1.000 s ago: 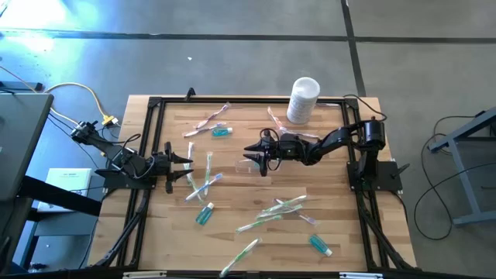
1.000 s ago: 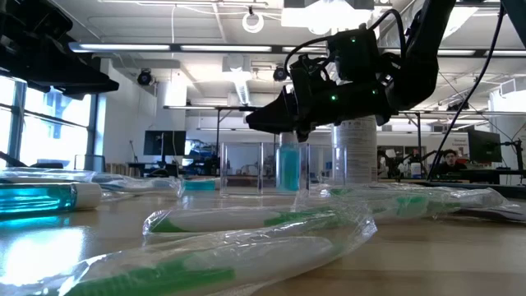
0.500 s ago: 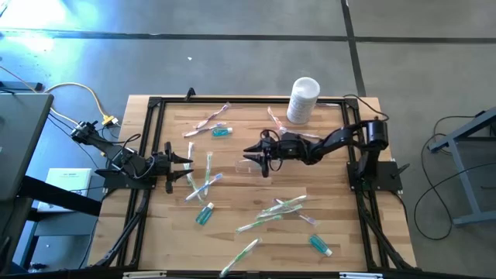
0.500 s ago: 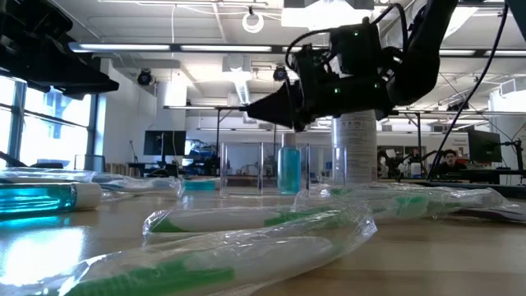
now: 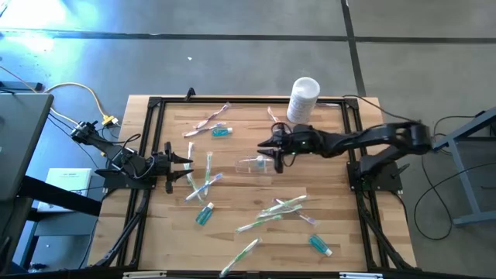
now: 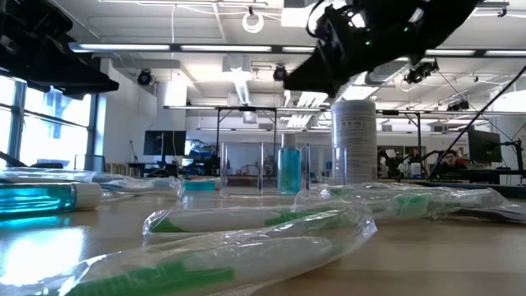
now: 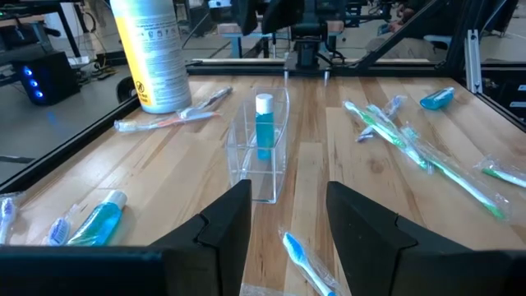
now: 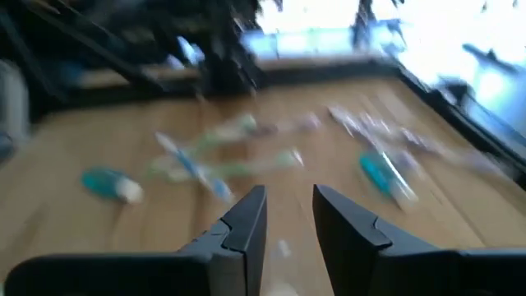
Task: Pick & Place toothbrushing station
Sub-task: Put the violet toothbrush into the transparent organizer
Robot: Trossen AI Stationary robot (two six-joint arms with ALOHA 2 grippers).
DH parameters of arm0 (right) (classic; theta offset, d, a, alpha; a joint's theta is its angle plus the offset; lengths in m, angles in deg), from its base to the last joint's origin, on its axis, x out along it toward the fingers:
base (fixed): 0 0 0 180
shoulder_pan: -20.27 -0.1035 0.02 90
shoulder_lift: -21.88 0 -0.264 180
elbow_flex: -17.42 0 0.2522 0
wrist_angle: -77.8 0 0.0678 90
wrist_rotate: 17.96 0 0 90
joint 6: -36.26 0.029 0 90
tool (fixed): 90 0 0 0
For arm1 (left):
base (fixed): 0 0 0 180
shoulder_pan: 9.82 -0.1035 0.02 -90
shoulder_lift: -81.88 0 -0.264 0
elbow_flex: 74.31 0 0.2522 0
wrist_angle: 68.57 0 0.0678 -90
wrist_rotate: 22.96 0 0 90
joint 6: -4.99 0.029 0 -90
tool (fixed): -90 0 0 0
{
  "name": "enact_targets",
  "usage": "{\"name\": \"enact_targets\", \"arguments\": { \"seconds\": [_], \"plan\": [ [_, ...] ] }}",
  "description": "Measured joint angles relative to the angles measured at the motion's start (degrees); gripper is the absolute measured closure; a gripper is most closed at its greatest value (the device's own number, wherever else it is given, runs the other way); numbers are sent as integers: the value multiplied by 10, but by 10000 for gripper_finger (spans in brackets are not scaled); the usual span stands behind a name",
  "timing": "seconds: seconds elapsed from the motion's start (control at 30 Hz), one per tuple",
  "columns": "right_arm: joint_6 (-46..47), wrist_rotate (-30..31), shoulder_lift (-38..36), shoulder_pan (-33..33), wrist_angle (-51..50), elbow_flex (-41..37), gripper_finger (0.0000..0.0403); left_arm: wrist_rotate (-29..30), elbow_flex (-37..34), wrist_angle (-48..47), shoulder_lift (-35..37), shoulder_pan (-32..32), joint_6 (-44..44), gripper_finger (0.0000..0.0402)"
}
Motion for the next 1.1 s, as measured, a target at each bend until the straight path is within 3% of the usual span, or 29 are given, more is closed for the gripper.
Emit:
{"name": "enact_targets", "arguments": {
  "seconds": [0.27, 0.37, 0.5, 0.67, 0.93, 1.1],
  "plan": [
    [28, 188, -133, 14, -314, 0, 309, 0, 0, 0, 0, 0, 0, 246],
    [51, 226, -146, 40, -396, 0, 309, 0, 0, 0, 0, 0, 0, 246],
    [97, 226, -133, 84, -464, 0, 309, 0, 0, 0, 0, 0, 0, 246],
    [103, 217, -91, 121, -467, 0, 293, 0, 0, 0, 0, 0, 0, 246],
    [44, 196, 8, 158, -389, 0, 223, 1, 0, 0, 0, 0, 7, 246],
    [27, 189, 61, 181, -350, 0, 206, 1, 0, 0, 0, 0, 9, 246]
  ]
}}
